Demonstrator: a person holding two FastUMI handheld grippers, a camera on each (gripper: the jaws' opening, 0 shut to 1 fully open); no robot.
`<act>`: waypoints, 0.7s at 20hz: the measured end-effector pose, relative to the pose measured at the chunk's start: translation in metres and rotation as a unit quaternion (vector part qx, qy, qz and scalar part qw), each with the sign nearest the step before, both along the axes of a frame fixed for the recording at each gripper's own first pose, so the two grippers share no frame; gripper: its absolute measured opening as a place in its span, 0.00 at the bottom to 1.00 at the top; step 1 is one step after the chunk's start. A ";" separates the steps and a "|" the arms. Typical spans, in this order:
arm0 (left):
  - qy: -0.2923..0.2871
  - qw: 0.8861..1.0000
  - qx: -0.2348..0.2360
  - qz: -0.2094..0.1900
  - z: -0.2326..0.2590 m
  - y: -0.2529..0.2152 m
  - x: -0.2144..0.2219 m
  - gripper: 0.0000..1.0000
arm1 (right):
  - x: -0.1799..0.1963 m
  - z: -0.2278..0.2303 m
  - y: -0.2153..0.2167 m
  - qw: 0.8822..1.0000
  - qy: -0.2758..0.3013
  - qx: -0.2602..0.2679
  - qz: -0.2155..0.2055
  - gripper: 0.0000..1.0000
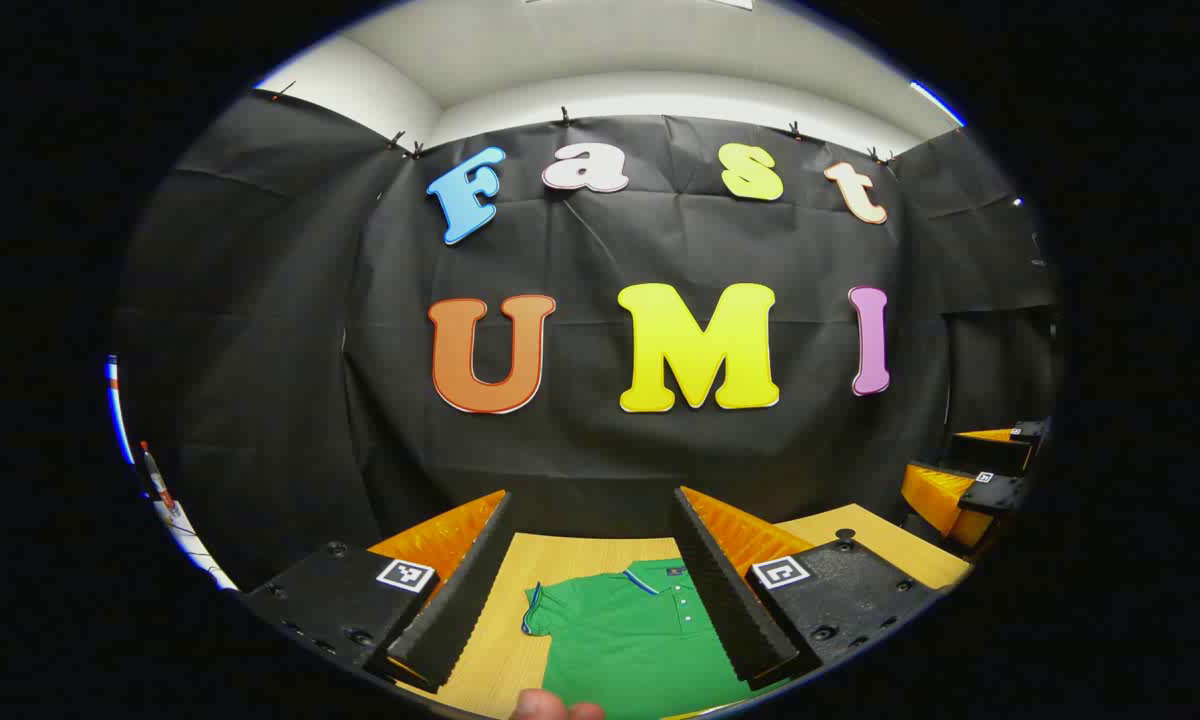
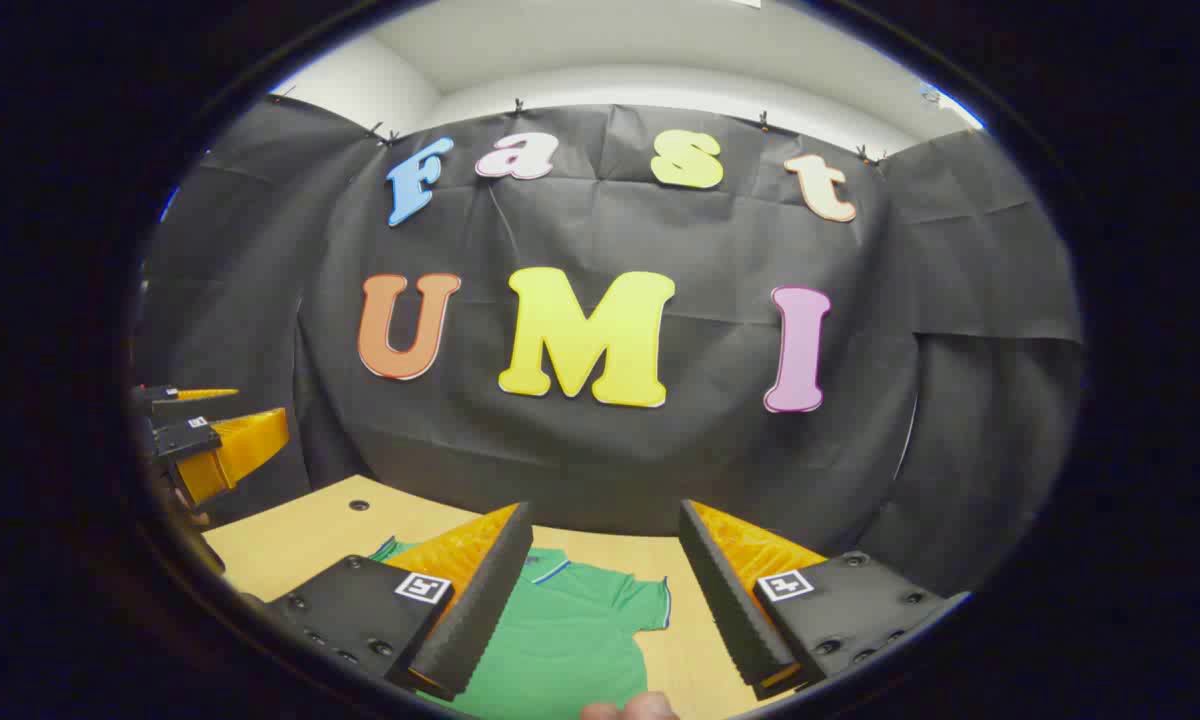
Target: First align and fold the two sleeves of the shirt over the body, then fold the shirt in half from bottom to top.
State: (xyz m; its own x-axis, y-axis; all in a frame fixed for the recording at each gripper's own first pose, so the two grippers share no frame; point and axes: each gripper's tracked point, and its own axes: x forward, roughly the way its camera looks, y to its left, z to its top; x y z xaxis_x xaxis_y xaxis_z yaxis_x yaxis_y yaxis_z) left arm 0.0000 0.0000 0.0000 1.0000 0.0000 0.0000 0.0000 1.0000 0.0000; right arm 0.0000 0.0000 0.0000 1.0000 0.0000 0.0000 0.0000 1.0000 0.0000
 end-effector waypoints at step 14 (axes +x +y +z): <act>0.008 1.000 -0.003 0.000 -0.007 -0.003 0.005 0.99 | 0.007 -0.003 -0.004 1.000 0.006 -0.001 -0.002 0.95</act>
State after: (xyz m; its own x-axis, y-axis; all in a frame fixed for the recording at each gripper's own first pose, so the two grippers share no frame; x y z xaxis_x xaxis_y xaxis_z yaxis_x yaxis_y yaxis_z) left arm 0.0050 -0.0035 -0.0069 0.9999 -0.0008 -0.0167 0.0007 1.0000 -0.0059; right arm 0.0074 -0.0036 -0.0033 0.9999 -0.0049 -0.0111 0.0049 1.0000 -0.0015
